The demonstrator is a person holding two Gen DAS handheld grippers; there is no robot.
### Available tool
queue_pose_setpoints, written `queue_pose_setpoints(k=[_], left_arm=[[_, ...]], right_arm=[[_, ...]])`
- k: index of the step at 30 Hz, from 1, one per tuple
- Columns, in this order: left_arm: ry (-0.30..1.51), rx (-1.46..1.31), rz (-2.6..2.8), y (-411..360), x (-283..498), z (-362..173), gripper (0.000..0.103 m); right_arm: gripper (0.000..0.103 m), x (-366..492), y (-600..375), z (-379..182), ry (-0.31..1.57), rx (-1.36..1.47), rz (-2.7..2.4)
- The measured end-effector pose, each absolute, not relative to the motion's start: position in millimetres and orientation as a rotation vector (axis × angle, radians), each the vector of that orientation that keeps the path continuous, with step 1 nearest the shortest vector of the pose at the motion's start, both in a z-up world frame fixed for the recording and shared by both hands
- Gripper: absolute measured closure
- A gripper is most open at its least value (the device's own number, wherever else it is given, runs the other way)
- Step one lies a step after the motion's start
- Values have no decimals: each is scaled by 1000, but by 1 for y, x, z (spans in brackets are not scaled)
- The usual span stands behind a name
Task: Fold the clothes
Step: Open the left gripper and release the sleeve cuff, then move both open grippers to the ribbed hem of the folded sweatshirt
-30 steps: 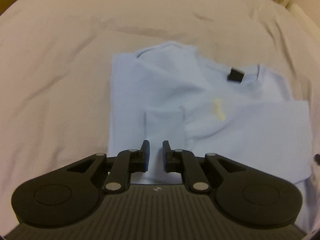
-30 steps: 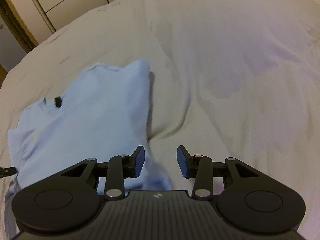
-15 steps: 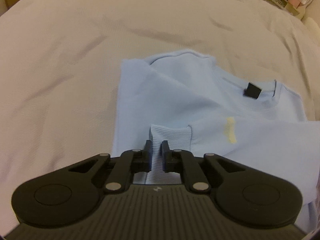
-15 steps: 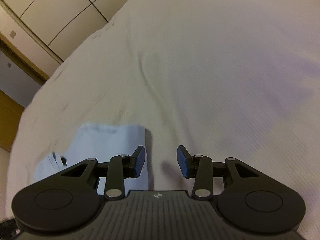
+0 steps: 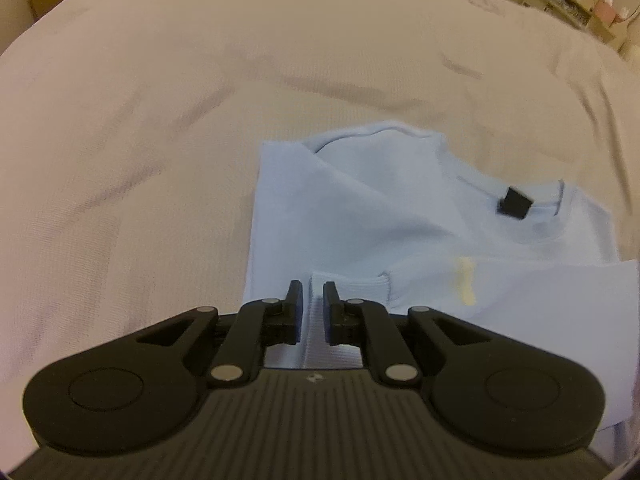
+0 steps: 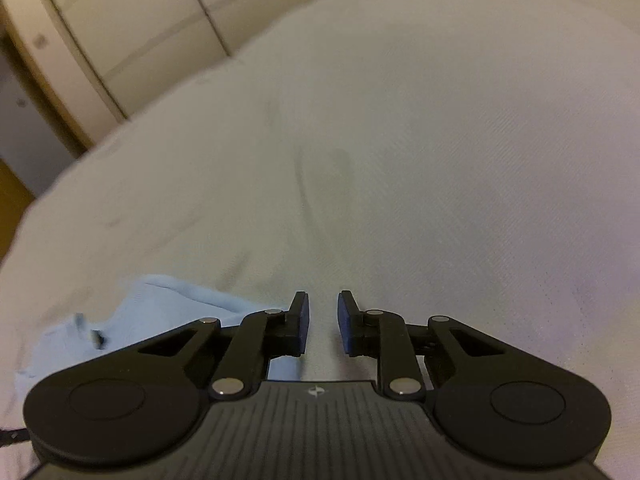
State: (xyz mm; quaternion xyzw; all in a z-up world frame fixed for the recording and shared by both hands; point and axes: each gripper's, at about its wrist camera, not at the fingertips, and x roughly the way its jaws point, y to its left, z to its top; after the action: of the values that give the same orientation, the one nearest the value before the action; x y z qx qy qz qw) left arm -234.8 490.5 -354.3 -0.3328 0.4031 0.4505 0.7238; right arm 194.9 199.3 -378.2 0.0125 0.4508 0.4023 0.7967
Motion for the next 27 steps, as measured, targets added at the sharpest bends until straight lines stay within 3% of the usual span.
queue_pose_setpoints(k=[7, 14, 19, 27], left_arm=[[1054, -670, 981, 488, -206, -370, 93], [1114, -624, 991, 487, -199, -365, 88], [1143, -603, 973, 487, -198, -370, 85], [1155, -577, 927, 477, -212, -358, 82]], right_arm=[[79, 177, 227, -413, 1084, -166, 846], [77, 142, 188, -373, 1030, -144, 851], [73, 114, 185, -395, 1132, -281, 838], [71, 79, 154, -363, 1055, -243, 802]])
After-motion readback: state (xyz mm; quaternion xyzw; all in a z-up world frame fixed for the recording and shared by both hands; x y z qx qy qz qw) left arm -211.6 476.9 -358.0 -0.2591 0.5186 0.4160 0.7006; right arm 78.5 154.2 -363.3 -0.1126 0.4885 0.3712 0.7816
